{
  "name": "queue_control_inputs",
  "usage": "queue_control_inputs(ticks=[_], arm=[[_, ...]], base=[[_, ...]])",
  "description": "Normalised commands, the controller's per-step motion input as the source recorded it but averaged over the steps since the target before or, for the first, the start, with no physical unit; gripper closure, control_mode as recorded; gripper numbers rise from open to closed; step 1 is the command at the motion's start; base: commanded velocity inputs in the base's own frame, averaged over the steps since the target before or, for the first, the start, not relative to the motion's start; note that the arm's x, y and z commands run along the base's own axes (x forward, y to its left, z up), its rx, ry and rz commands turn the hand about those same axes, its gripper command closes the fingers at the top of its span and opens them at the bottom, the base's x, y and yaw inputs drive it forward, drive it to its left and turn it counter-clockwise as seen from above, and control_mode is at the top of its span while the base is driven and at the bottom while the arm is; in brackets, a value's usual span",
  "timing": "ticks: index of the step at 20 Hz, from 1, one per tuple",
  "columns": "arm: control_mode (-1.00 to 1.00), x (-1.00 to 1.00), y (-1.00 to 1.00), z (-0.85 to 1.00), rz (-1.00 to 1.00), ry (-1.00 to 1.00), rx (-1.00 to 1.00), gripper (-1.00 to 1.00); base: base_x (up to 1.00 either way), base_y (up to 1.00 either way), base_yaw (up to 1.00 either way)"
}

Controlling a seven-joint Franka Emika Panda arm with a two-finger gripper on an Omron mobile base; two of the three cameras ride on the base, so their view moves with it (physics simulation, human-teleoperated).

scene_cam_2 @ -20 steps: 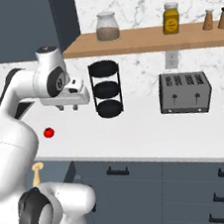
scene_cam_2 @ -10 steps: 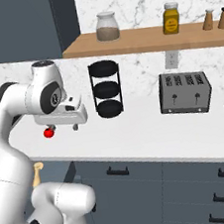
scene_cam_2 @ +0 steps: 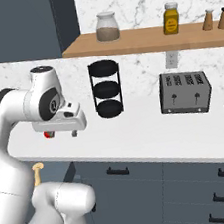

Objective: Pick the pizza cutter from the drawer and place it on the counter.

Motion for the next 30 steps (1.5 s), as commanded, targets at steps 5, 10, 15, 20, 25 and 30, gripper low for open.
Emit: queue_control_inputs(ticks=[5, 10, 15, 20, 25, 30], arm=[[-1.00, -0.14, -0.02, 0.00, 0.00, 0.00, 0.00, -1.00], [1.00, 0.00, 0.00, 0.00, 0.00, 0.00, 0.00, -1.00], [1.00, 0.00, 0.00, 0.00, 0.00, 0.00, 0.00, -1.00], [1.00, 0.00, 0.00, 0.00, 0.00, 0.00, 0.00, -1.00], [1.00, 0.00, 0.00, 0.00, 0.00, 0.00, 0.00, -1.00], [1.00, 0.00, 0.00, 0.00, 0.00, 0.00, 0.00, -1.00]], base=[[0.00, 0.00, 0.00], [-0.31, -0.45, 0.38], [-0.27, -0.60, 0.72], [-0.20, -0.33, 0.87], [-0.06, -0.11, 0.94], [-0.10, -0.89, 0.58]])
